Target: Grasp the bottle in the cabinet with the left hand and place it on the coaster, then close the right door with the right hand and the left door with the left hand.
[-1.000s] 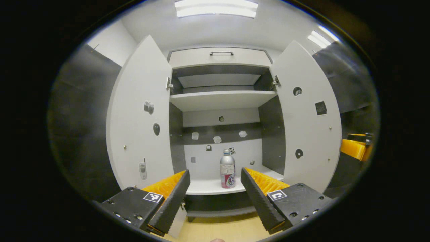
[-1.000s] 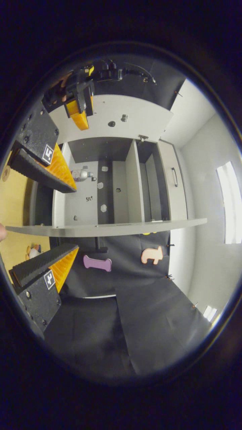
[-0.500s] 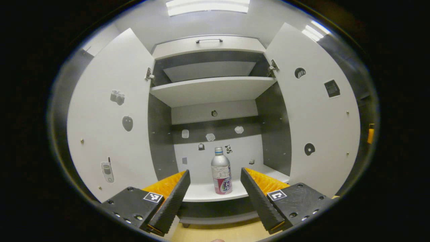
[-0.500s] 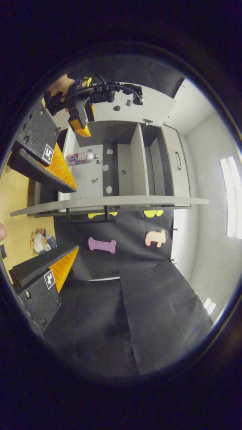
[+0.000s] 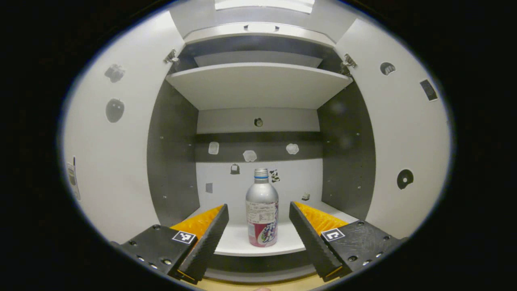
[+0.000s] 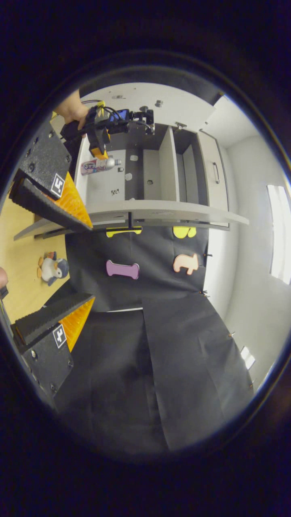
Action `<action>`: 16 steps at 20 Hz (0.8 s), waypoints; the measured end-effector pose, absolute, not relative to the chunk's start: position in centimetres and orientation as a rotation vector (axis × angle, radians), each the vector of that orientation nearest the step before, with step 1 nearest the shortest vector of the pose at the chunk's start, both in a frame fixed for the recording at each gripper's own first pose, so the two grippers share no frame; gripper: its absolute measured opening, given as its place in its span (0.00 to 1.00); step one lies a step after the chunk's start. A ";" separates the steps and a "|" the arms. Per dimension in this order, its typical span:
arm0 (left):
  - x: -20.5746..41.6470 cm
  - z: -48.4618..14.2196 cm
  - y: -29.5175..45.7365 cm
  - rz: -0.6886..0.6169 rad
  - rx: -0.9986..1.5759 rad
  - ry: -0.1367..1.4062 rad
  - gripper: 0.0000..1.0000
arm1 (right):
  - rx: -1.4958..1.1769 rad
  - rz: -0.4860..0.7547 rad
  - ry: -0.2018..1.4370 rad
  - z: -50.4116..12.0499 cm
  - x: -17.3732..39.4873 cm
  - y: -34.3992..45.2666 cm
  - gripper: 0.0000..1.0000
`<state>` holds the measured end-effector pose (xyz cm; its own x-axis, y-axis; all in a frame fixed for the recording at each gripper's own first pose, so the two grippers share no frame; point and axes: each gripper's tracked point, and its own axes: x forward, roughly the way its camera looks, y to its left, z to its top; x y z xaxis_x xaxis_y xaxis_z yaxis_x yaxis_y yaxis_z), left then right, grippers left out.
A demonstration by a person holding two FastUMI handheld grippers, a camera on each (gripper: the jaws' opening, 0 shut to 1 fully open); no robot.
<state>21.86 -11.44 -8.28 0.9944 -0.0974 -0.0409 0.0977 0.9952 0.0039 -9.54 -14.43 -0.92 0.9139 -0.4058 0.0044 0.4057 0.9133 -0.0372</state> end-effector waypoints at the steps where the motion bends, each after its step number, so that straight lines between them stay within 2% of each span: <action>1: 22.9 -8.4 -11.3 -0.091 0.005 0.040 0.97 | -0.036 -0.424 0.001 -0.8 -9.6 -14.5 0.95; 6: 26.4 -8.9 -12.2 -0.112 0.016 0.046 0.97 | -0.048 -0.456 0.000 -0.5 -10.0 -15.4 0.95; 7: 27.0 -9.0 -12.3 -0.112 0.019 0.049 0.97 | -0.052 -0.458 -0.004 -0.3 -10.1 -15.3 0.99; 8: 27.4 -9.2 -12.5 -0.118 0.014 0.058 1.00 | -0.057 -0.464 -0.008 -0.2 -10.2 -15.5 0.99; 9: 28.0 -9.5 -12.8 -0.120 0.007 0.069 0.96 | -0.061 -0.469 -0.011 0.0 -10.3 -15.6 0.99; 10: 28.5 -9.7 -13.1 -0.128 0.001 0.075 0.96 | -0.065 -0.476 -0.009 -0.1 -10.5 -15.7 0.95; 12: 29.7 -10.1 -13.7 -0.150 -0.002 0.084 0.99 | -0.066 -0.487 -0.004 -0.1 -10.8 -16.0 0.95; 13: 30.2 -10.4 -13.7 -0.149 -0.004 0.094 0.96 | -0.065 -0.494 -0.002 0.0 -10.9 -16.1 0.95; 15: 31.0 -10.3 -13.7 -0.146 -0.013 0.094 0.97 | -0.061 -0.502 -0.001 0.0 -11.1 -16.2 0.95; 16: 31.2 -10.1 -13.6 -0.143 -0.021 0.096 0.96 | -0.060 -0.499 -0.004 0.1 -11.2 -16.0 0.99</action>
